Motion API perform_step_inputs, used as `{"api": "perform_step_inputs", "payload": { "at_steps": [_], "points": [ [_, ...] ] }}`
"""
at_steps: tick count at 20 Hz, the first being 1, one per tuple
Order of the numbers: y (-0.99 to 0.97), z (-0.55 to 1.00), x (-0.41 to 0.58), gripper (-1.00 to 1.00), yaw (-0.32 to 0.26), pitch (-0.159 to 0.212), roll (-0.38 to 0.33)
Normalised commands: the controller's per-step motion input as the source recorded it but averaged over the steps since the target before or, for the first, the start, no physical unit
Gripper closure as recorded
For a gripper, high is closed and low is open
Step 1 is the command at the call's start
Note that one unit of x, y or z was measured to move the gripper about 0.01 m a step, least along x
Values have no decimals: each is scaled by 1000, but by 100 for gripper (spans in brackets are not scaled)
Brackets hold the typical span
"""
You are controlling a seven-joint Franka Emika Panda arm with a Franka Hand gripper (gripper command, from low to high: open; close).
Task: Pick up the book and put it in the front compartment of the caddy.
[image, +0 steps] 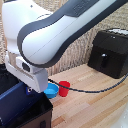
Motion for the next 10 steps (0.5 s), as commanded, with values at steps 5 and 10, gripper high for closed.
{"api": "perform_step_inputs", "payload": {
  "at_steps": [5, 10],
  "points": [
    [-27, 213, 192, -100, -67, 90, -2],
    [-62, 345, 163, -100, -105, 104, -2]
  ]
}}
